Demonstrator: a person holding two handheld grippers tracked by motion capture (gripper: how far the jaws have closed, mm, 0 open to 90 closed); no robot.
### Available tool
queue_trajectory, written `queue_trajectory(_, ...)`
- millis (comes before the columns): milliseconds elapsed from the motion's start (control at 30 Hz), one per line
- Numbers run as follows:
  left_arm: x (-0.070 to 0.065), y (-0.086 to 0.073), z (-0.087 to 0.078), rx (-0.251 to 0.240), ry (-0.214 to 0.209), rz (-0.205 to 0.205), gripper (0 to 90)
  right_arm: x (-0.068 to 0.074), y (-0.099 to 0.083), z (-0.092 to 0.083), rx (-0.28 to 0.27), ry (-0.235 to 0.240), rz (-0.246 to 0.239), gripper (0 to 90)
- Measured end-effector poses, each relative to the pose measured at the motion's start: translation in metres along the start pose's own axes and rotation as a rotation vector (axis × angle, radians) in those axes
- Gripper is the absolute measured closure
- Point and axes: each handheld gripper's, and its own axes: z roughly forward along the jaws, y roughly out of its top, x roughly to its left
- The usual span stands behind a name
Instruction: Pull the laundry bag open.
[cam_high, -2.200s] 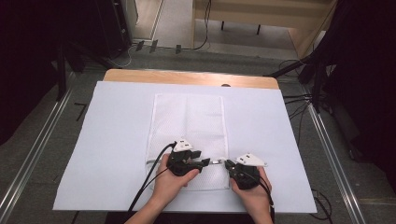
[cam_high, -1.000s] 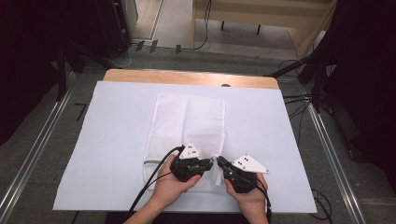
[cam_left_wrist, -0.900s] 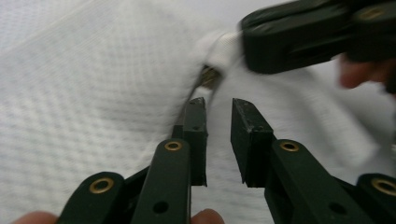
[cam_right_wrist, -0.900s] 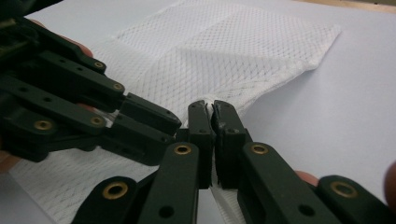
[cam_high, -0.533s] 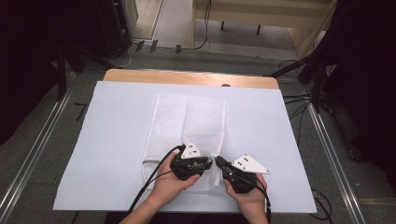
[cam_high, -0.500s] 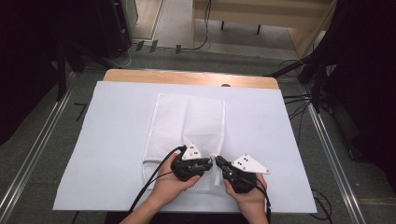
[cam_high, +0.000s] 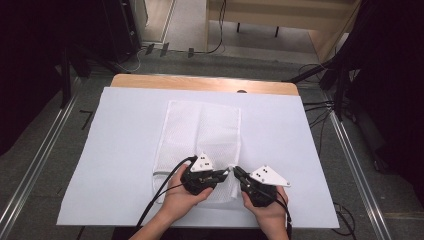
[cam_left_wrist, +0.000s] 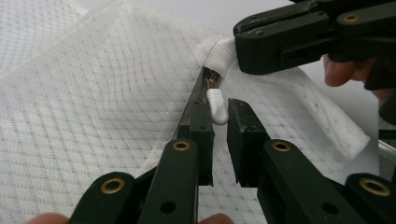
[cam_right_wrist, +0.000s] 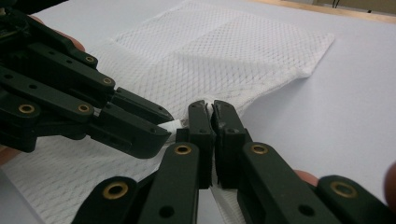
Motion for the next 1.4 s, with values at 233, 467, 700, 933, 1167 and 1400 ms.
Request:
queue_trajectory(233,0.003,-0.002,0.008,0.041,0.008,-0.02,82.4,0.003,0.001,-0.001,-0.005,0.041,-0.001,88.6)
queue_trajectory(467,0.0,-0.001,0.008,0.07,0.048,0.023,83.3,0.004,0.002,-0.001,0.013,0.052,-0.002,89.1)
queue_trajectory(700,-0.001,-0.001,0.007,0.101,0.073,0.038,84.0,0.003,0.001,0.0,0.036,-0.021,0.001,89.6)
queue_trajectory(933,0.003,-0.004,0.001,0.118,0.073,0.041,88.6,0.0,0.001,-0.001,0.044,-0.054,0.011,89.8)
queue_trajectory(1167,0.009,-0.012,-0.007,0.122,0.072,0.016,88.7,-0.001,0.0,-0.001,0.048,-0.064,0.005,89.8)
queue_trajectory(1400,0.02,-0.019,-0.019,0.117,0.064,-0.033,88.7,-0.004,0.0,-0.001,0.046,-0.079,0.005,89.8)
